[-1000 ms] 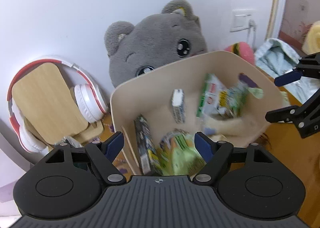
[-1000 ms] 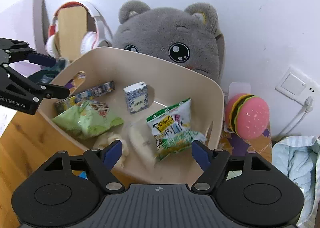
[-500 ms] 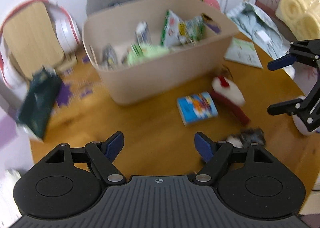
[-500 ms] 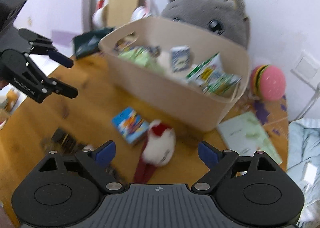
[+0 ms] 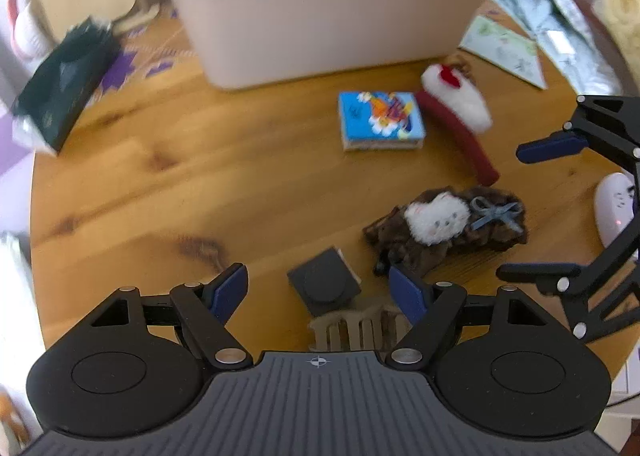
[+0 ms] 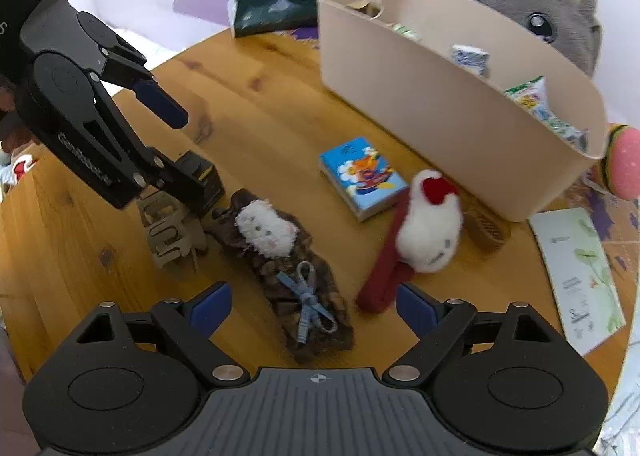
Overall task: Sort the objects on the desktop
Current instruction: 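Grasp the brown plush pouch with the right gripper and lift it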
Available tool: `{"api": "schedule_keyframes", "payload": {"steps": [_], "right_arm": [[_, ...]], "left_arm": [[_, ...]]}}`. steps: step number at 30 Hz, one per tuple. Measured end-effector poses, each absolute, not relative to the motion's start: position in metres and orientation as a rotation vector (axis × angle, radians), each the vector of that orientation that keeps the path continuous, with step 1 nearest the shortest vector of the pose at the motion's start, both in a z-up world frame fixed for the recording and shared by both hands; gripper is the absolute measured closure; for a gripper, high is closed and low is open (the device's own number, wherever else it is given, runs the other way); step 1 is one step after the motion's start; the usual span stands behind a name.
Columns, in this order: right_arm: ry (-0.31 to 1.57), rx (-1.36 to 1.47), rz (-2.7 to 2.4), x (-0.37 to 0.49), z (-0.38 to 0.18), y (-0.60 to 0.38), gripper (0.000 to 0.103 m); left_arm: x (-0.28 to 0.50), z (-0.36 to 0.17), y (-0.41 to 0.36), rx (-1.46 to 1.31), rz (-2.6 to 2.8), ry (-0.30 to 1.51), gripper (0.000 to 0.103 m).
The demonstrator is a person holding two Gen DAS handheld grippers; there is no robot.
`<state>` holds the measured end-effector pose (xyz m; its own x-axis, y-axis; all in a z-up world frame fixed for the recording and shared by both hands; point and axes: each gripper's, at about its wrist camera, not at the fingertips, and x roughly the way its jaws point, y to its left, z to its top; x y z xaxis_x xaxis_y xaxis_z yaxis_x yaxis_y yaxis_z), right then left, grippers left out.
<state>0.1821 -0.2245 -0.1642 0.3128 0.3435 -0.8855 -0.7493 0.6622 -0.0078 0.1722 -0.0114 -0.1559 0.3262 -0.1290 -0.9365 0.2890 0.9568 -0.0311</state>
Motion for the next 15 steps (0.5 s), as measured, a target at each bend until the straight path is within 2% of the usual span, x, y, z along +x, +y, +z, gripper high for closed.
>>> {"api": "schedule_keyframes", "payload": {"steps": [8,12,15], "right_arm": [[1.051,-0.492,0.807,0.188,-0.181,-0.207,0.022],[1.065,-0.493,0.818,0.192,-0.189,-0.201,0.026],[1.081,-0.491,0.814,0.194,-0.195,-0.196,0.03]], "left_arm": [[0.182,-0.174,-0.005,0.083,-0.193,1.254,0.025],[0.189,-0.185,-0.001,0.049,-0.178,1.299,0.042],[0.189,-0.185,-0.001,0.038,-0.186,1.294,0.047]]}}
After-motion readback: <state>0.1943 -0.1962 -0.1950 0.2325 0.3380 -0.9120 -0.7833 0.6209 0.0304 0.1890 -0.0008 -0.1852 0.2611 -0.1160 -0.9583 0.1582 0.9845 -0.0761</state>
